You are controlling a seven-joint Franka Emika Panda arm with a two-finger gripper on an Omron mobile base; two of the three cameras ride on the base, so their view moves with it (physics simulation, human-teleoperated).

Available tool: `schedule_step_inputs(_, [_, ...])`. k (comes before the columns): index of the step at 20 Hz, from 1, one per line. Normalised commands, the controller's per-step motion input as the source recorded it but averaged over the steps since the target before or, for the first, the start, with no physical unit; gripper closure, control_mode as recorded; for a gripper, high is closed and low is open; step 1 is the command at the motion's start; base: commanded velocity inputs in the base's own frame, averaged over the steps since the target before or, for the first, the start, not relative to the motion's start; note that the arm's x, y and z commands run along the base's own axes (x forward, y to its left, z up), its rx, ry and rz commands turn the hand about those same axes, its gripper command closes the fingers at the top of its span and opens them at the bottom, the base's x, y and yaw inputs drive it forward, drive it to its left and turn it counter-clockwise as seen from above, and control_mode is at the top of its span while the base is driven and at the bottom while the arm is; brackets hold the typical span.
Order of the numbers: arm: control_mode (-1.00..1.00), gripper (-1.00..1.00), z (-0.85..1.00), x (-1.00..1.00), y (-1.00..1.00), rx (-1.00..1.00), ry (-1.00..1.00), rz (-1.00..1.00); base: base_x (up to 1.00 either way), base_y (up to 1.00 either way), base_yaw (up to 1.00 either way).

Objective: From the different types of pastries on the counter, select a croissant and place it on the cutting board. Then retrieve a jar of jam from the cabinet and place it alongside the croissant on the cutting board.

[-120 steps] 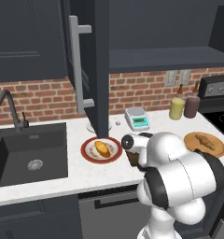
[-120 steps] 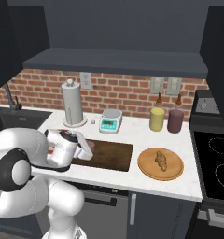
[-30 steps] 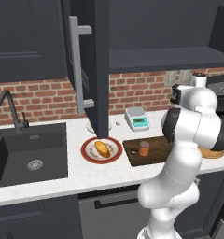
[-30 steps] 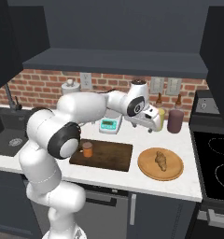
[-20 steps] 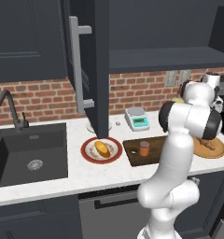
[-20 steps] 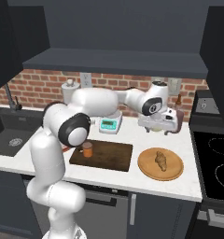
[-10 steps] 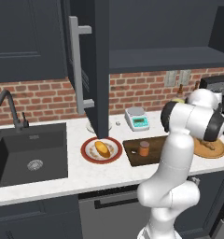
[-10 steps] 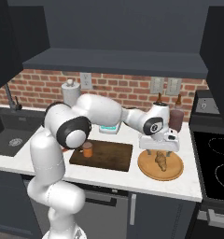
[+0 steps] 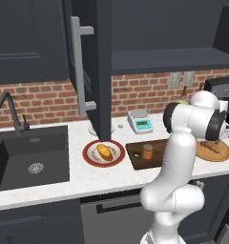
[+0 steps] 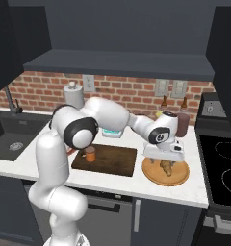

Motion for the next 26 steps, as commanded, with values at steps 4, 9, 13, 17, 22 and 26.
schedule_step_inputs(4, [-1.00, -1.00, 0.00, 0.03, -0.03, 0.04, 0.00, 0.02, 0.00, 0.00, 0.00])
schedule_step_inputs(9, [-1.00, -1.00, 0.00, 0.07, -0.18, 0.00, 0.00, 0.02, 0.00, 0.00, 0.00])
schedule_step_inputs(13, [-1.00, -1.00, -0.03, 0.03, -0.08, 0.02, 0.00, 0.02, 0.00, 0.00, 0.00])
schedule_step_inputs(17, [-1.00, -1.00, -0.22, 0.00, 0.01, 0.04, 0.00, 0.00, 0.00, 0.00, 0.00])
schedule_step_inputs(22, [-1.00, -1.00, -0.31, 0.00, 0.02, 0.05, 0.00, 0.00, 0.00, 0.00, 0.00])
schedule_step_inputs(26, [-1.00, -1.00, -0.06, 0.03, 0.00, 0.05, 0.00, 0.00, 0.00, 0.00, 0.00])
